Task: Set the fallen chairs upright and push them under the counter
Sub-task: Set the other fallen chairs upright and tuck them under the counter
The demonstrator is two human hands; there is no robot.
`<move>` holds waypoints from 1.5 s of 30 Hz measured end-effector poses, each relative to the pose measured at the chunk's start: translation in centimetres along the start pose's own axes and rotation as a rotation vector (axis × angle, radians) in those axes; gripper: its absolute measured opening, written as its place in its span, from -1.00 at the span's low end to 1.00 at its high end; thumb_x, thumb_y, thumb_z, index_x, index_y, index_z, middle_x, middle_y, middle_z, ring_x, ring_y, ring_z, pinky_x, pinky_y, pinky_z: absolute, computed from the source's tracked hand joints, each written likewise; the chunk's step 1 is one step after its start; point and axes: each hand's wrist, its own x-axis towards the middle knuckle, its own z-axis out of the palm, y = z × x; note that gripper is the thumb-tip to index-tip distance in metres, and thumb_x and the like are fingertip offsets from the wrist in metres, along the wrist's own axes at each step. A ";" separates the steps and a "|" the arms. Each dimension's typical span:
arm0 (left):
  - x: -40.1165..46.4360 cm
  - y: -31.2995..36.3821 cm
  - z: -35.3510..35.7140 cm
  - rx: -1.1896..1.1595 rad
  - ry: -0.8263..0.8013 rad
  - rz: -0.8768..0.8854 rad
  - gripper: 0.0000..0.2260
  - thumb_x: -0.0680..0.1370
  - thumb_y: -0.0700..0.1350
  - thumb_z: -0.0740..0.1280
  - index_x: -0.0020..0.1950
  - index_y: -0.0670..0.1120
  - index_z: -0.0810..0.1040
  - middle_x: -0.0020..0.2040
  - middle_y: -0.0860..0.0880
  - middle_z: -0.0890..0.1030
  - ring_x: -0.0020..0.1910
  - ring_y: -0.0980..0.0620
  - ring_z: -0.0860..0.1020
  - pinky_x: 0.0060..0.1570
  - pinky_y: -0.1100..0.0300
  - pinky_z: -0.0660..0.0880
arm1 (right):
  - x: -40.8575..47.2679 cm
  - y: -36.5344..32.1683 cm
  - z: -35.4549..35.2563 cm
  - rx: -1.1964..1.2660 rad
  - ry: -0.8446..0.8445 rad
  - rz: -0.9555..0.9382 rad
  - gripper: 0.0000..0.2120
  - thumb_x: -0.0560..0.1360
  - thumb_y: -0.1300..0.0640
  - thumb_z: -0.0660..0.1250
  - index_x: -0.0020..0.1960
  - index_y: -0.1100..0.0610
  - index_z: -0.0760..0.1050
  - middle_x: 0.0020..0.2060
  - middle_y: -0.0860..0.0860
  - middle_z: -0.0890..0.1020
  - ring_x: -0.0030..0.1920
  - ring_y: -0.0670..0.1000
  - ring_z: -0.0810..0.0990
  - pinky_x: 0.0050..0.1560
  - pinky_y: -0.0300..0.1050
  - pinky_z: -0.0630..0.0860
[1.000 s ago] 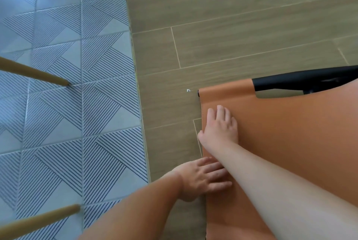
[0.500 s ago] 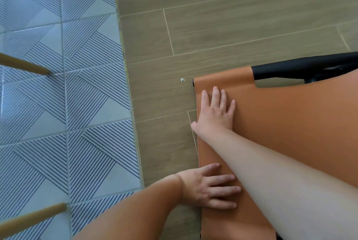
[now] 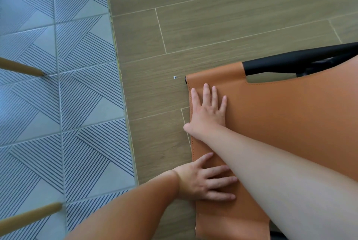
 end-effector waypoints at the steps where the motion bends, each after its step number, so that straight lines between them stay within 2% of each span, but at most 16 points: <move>1: 0.0 -0.1 -0.1 0.000 -0.009 -0.008 -0.59 0.65 -0.03 0.18 0.50 0.19 0.34 0.51 0.01 0.37 0.47 -0.12 0.33 0.21 -0.29 0.40 | 0.0 0.0 0.0 0.011 0.005 -0.001 0.10 0.34 -0.18 0.38 0.57 -0.06 -0.33 0.55 0.11 -0.35 0.53 0.19 -0.38 0.43 0.31 -0.35; 7: -0.5 0.2 -1.1 0.029 -0.058 -0.019 -0.59 0.66 -0.02 0.13 0.52 0.19 0.30 0.54 0.04 0.32 0.49 -0.14 0.31 0.23 -0.32 0.40 | -0.1 -0.2 -0.4 0.094 0.018 -0.038 0.06 0.33 -0.09 0.40 0.57 -0.10 -0.25 0.58 0.06 -0.22 0.56 0.15 -0.28 0.47 0.28 -0.27; 11: -0.6 0.2 -1.8 0.060 -0.085 -0.013 -0.59 0.67 -0.03 0.12 0.52 0.16 0.30 0.54 0.03 0.31 0.50 -0.17 0.29 0.23 -0.34 0.40 | -0.1 -0.1 -1.1 0.124 -0.033 -0.059 0.03 0.34 -0.06 0.40 0.58 -0.10 -0.22 0.59 0.05 -0.18 0.57 0.15 -0.25 0.48 0.28 -0.23; 22: 0.1 -1.1 -7.2 0.075 0.049 0.038 -0.66 0.64 -0.06 0.17 0.40 0.15 0.49 0.41 0.03 0.50 0.40 -0.17 0.44 0.19 -0.27 0.44 | -2.0 0.0 -7.0 0.201 -0.018 -0.110 -0.16 0.39 0.13 0.34 0.55 -0.11 0.00 0.58 0.02 -0.13 0.57 0.12 -0.16 0.50 0.30 -0.15; 25: 0.8 -1.2 -10.5 0.039 0.078 0.048 -0.69 0.63 -0.07 0.21 0.35 0.13 0.54 0.36 0.02 0.54 0.36 -0.16 0.48 0.19 -0.25 0.44 | -3.6 0.2 -10.0 0.241 -0.025 -0.131 -0.21 0.37 0.18 0.29 0.53 -0.11 0.08 0.58 0.02 -0.10 0.57 0.13 -0.15 0.49 0.33 -0.15; 30: 2.6 -1.2 -18.3 0.033 0.070 0.064 -0.67 0.63 -0.09 0.16 0.33 0.10 0.56 0.35 0.02 0.56 0.36 -0.15 0.49 0.20 -0.22 0.46 | -7.1 1.8 -17.4 0.289 -0.042 -0.145 -0.23 0.36 0.22 0.28 0.52 -0.10 0.13 0.59 0.00 -0.09 0.58 0.12 -0.14 0.50 0.33 -0.10; 36: 6.3 -2.0 -28.4 -0.001 0.114 0.046 -0.71 0.62 -0.11 0.22 0.30 0.07 0.59 0.28 0.00 0.60 0.29 -0.12 0.54 0.17 -0.17 0.49 | -11.4 5.7 -26.9 0.360 -0.021 -0.140 -0.22 0.39 0.17 0.31 0.53 -0.08 0.09 0.58 0.00 -0.04 0.57 0.09 -0.09 0.52 0.20 -0.01; 42: 11.8 -4.3 -37.6 0.011 0.109 0.054 -0.74 0.57 -0.10 0.30 0.23 0.05 0.64 0.23 0.01 0.64 0.26 -0.15 0.57 0.13 -0.17 0.52 | -14.8 12.0 -36.1 0.428 0.149 -0.111 -0.39 0.46 -0.02 0.28 0.48 0.04 0.24 0.46 0.07 0.29 0.46 0.10 0.22 0.35 0.02 0.24; 45: 14.8 -5.1 -41.9 0.042 0.118 0.093 -0.72 0.59 -0.12 0.24 0.24 0.05 0.64 0.22 0.01 0.64 0.25 -0.15 0.58 0.11 -0.16 0.54 | -17.5 16.5 -40.0 0.543 0.226 -0.082 -0.41 0.53 -0.08 0.23 0.52 0.06 0.23 0.48 0.05 0.31 0.46 0.08 0.25 0.37 0.03 0.27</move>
